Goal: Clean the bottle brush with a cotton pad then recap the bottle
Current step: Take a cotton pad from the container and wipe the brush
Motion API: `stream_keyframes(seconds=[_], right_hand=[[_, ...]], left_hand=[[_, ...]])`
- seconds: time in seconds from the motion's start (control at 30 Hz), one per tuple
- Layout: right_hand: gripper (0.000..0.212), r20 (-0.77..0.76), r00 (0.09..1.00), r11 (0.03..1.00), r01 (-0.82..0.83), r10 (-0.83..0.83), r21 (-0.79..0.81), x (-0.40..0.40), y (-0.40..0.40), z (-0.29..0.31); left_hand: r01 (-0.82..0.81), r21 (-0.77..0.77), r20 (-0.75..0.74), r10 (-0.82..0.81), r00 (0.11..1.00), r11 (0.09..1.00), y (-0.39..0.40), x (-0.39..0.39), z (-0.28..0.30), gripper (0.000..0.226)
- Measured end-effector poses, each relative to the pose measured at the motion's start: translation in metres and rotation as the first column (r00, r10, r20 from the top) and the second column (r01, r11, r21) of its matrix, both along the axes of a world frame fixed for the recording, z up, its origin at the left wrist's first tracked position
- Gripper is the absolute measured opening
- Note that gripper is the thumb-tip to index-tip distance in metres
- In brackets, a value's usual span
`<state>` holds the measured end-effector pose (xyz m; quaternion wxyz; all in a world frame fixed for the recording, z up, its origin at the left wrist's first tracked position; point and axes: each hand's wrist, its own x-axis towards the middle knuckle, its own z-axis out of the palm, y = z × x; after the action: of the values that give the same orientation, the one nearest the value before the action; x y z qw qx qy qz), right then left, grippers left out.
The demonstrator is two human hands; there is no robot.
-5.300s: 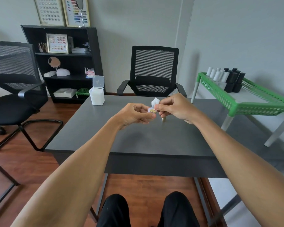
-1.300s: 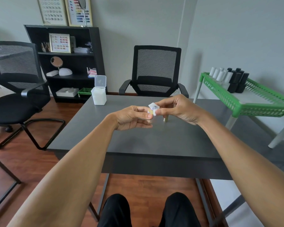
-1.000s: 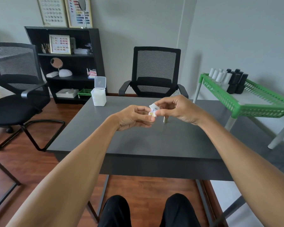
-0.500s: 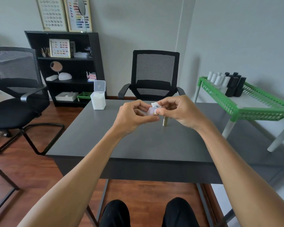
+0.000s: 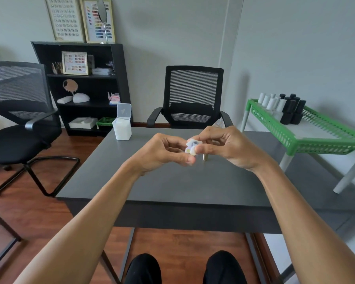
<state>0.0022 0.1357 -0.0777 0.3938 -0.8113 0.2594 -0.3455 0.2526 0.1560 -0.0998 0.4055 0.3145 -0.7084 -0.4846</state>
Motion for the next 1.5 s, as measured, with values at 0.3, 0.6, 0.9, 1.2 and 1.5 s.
stream_keyframes(seconds=[0.3,0.6,0.9,1.2,1.5], right_hand=[[0.016,0.188,0.959,0.975,0.221,-0.211,-0.036,0.008,0.003,-0.003],[0.022,0.041,0.982,0.981,0.188,-0.186,-0.046,0.014,0.011,-0.008],[0.018,0.248,0.9,0.926,0.378,-0.36,-0.028,0.024,0.012,-0.016],[0.019,0.186,0.935,0.951,0.308,-0.303,-0.002,0.024,0.014,-0.016],[0.018,0.327,0.884,0.941,0.334,-0.333,0.056,0.027,0.01,-0.029]], left_hand=[[-0.181,-0.094,-0.081,0.173,0.981,0.979,0.0,-0.008,0.005,0.035],[-0.262,-0.182,0.058,0.276,0.959,0.948,-0.001,-0.007,0.007,0.027],[-0.363,-0.226,0.022,0.377,0.926,0.904,0.001,-0.011,0.001,0.038],[-0.341,-0.208,0.036,0.355,0.934,0.917,0.001,-0.01,-0.003,0.036],[-0.361,-0.21,0.015,0.372,0.928,0.909,-0.001,-0.011,-0.002,0.038]])
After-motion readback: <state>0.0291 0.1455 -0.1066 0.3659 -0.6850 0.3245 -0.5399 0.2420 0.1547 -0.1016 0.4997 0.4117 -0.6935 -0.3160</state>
